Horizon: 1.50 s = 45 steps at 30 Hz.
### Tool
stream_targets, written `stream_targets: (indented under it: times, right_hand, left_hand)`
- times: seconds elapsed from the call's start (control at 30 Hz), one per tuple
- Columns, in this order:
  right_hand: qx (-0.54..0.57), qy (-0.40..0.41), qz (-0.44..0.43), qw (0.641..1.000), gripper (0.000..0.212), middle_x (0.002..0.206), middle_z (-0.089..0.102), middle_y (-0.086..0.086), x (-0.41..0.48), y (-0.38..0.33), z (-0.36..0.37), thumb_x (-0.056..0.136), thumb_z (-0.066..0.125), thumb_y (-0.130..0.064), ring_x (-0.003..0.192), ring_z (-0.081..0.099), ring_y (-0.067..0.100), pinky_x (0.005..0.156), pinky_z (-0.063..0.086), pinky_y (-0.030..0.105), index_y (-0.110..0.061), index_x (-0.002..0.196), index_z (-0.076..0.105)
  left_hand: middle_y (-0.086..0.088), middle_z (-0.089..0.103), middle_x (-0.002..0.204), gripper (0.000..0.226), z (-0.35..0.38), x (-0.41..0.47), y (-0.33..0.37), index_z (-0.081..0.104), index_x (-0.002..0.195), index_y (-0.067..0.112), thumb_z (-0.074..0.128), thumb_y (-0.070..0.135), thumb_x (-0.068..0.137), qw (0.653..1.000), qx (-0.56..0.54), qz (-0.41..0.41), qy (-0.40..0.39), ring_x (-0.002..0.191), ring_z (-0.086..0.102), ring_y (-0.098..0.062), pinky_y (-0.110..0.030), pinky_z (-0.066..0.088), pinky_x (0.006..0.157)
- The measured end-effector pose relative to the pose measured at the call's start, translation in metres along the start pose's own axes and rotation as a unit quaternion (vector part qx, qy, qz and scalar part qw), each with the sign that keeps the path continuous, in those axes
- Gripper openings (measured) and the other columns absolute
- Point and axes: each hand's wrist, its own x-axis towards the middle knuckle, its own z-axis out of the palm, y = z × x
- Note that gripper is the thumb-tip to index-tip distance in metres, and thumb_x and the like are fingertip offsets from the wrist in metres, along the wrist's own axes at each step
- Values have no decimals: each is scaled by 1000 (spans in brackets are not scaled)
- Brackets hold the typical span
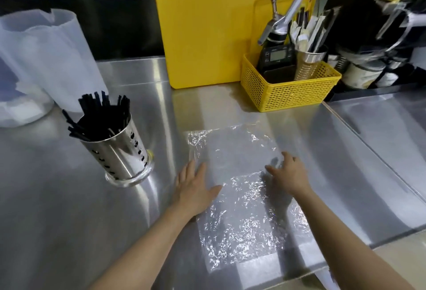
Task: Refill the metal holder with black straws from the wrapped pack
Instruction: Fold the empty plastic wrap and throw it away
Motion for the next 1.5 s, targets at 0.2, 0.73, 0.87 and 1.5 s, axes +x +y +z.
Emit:
stream_targets:
  times: [0.2,0.73,0.87,1.5]
  right_hand:
    - [142,-59,53,987,38,96,65,19,8,17,-12,75,72,-19,90,63,34,80,47,36,-4,106,57]
    - [399,-286,38,870,3,97,60,44,-15,36,-42,81,58,6,85,63,54,68,54,48,4,84,57]
    - [407,-271,31,872,8,106,61,38,-10,41,-35,79,65,-2,93,62,44,58,45,25,-7,79,59]
    - [437,-199,-7,877,33,65,66,13,-12,49,-32,75,55,20,51,63,11,47,49,17,-5,53,59]
  left_hand:
    - [-16,19,152,93,0,-1,2,14,144,12,69,42,75,990,-78,-81,87,138,24,-33,-43,27,110]
    - [-10,70,90,31,-32,-12,-16,61,99,6,72,0,71,902,-395,-140,-107,62,64,-12,-27,49,55]
    - [-13,69,76,14,-33,-15,-22,61,83,4,72,3,74,888,-441,-124,-46,52,59,-12,-24,42,52]
    - [-6,66,67,39,-23,-14,-31,64,61,8,42,-19,80,856,-498,-105,88,55,53,-15,-18,44,48]
